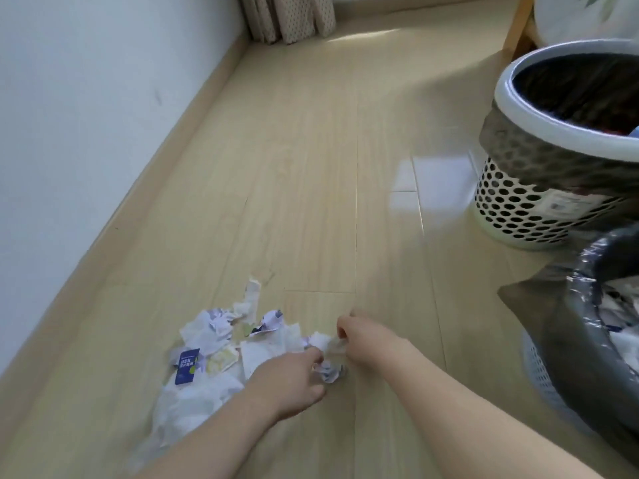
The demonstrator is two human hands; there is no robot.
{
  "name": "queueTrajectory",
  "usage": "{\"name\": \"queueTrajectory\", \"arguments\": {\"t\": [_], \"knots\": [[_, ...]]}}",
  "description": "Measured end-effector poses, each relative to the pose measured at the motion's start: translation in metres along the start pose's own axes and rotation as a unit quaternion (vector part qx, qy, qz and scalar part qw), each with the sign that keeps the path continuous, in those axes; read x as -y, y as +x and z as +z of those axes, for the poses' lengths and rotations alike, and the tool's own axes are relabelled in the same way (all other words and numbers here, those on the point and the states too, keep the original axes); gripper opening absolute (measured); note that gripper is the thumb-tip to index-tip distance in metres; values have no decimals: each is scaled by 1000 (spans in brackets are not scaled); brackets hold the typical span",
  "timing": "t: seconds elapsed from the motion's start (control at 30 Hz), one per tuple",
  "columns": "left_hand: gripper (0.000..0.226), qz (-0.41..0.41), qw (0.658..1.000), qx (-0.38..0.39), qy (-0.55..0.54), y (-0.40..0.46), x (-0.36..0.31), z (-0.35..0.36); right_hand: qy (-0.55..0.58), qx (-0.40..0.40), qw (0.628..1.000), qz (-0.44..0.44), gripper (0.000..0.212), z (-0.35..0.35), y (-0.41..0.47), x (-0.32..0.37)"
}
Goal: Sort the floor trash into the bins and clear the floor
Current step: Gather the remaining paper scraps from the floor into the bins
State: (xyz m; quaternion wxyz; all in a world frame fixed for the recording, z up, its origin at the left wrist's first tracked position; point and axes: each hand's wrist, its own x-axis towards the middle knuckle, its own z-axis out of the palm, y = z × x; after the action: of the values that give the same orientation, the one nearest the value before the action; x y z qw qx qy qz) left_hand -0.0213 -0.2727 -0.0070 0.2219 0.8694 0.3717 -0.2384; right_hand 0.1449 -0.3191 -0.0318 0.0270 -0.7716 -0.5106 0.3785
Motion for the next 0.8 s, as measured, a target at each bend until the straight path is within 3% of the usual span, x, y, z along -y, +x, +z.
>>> {"name": "queueTrajectory", "arguments": {"t": [0.17,0.27,0.37,0.47,0.57,0.7,0.8], "knots": [[20,9,999,-9,51,-1,-21,32,-23,7,999,33,8,5,6,-2],[23,5,997,21,72,-13,-25,35,-17,63,996,60,25,-8,-9,-2],[19,-18,997,70,17,-15,-18,25,-38,71,994,75,25,-32,-32,-1],[21,-34,994,34,-101,-18,-27,-6,-46,18,996,79,26,-71,-60,-4],[15,-12,978,-29,-205,-24,-63,-51,-8,-84,994,64,26,-116,-97,-14],[9,72,958,-86,-263,-25,-137,-102,34,-212,972,97,24,-171,-163,-50],[10,152,947,-106,-263,-23,-222,-128,69,-293,935,188,25,-200,-222,-98]]}}
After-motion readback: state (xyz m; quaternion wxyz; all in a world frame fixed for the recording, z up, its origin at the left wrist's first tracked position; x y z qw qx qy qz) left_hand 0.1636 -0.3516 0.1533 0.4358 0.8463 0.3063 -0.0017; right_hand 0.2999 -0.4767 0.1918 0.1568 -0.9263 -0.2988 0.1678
